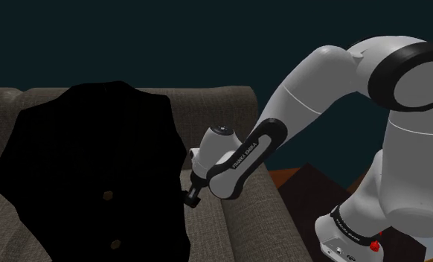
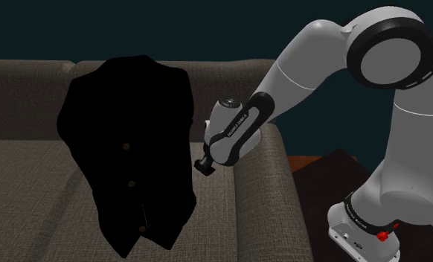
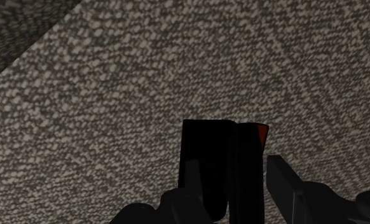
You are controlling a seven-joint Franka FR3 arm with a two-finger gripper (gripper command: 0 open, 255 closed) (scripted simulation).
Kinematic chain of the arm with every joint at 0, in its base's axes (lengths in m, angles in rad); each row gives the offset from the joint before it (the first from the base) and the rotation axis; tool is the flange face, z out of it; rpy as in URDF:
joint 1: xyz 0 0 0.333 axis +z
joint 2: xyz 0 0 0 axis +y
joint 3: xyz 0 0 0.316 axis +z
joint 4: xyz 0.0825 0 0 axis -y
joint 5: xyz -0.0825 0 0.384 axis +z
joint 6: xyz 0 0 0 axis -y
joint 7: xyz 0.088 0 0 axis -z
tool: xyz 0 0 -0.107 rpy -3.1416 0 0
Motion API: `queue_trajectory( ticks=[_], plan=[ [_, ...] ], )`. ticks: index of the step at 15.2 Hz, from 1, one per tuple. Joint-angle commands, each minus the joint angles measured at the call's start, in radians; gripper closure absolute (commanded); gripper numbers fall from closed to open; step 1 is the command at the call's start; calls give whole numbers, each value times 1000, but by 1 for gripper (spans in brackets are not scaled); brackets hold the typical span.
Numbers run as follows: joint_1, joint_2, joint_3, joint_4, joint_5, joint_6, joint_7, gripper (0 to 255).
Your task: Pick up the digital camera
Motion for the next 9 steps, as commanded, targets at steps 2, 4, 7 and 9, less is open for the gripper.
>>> queue_trajectory(
  ticks=[2,4,7,9],
  plan=[
    [-1,-35,-1,-10,0,-31,7,255],
    [-1,-64,-1,-15,1,-54,12,255],
    [-2,-106,-1,-21,0,-90,20,255],
    [-3,-134,-1,-23,0,-114,26,255]
  ],
)
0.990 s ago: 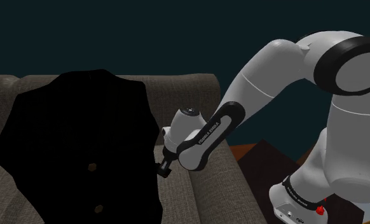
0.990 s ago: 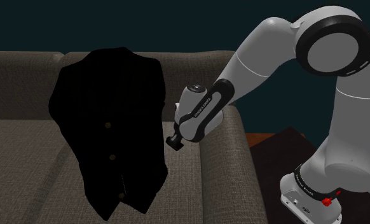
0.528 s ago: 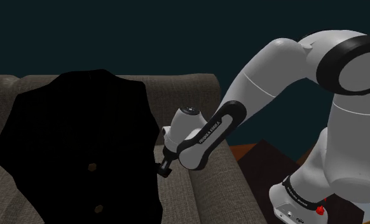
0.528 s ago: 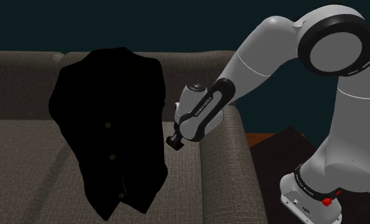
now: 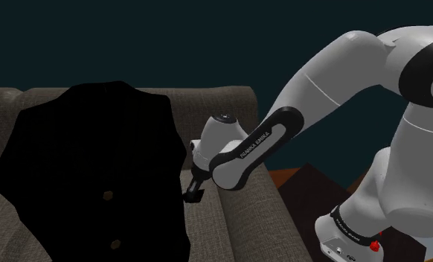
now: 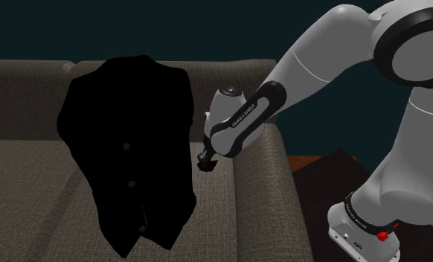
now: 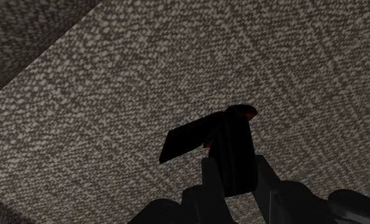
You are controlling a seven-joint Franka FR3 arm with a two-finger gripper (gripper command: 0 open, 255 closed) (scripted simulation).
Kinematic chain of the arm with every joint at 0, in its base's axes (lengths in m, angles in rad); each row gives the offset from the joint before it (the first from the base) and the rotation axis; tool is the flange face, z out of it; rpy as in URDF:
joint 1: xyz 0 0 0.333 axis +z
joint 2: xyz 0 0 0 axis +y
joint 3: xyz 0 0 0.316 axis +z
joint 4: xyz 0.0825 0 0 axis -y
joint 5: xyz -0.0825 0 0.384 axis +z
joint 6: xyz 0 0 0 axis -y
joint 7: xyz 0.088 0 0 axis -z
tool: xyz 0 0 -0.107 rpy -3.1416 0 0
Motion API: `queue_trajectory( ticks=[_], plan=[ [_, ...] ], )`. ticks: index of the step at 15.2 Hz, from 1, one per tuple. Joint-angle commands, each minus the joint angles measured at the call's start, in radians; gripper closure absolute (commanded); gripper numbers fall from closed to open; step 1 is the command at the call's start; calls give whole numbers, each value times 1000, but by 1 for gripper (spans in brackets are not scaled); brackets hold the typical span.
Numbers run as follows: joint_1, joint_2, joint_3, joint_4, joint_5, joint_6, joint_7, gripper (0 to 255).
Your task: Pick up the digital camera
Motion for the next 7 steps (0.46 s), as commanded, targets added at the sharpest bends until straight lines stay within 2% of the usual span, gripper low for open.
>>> queue_trajectory(
  ticks=[1,7],
  plan=[
    [-1,-29,0,-2,-1,-27,6,255],
    [-2,-84,-1,-4,-2,-79,16,255]
  ],
)
